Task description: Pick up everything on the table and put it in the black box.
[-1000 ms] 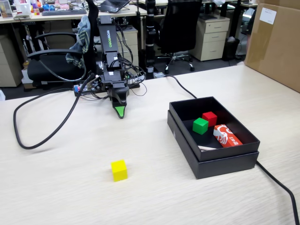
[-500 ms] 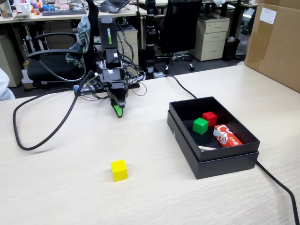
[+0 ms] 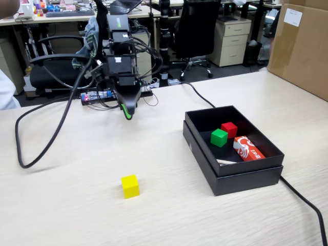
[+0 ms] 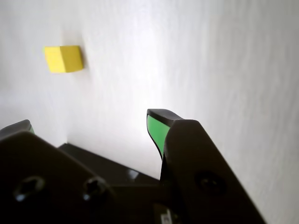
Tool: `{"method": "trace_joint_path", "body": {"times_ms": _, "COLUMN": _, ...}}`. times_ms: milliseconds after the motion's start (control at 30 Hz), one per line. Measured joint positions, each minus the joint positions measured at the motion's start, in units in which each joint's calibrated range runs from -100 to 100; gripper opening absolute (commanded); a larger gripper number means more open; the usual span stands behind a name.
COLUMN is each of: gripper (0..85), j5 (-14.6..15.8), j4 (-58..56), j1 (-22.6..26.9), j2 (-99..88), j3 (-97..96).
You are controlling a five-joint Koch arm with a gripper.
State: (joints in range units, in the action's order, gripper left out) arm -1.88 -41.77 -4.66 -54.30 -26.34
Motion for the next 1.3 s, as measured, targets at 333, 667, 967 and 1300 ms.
{"method": "trace_joint_path", "body": {"times_ms": 333, "gripper": 47.2, "j5": -1.47, "j4": -3.41, "j1": -0.78, "j2": 44.14, "j3": 33.04}}
{"method": "trace_joint_path", "body": {"times_ms": 667, "gripper": 47.2, "j5": -1.61, "j4": -4.49, "j1": -0.83, "j2": 65.76, "j3": 48.47}}
{"method": "trace_joint_path", "body": {"times_ms": 967, "gripper": 47.3, "j5": -1.66, "j4": -4.49, "j1": -1.86, "j2": 74.82, "j3": 53.04}}
{"method": "trace_joint_path", "body": {"times_ms": 1300, "gripper": 28.3, "j5": -1.81, "j4": -4.49, "j1": -2.05, "j2": 76.38, "j3": 54.13}}
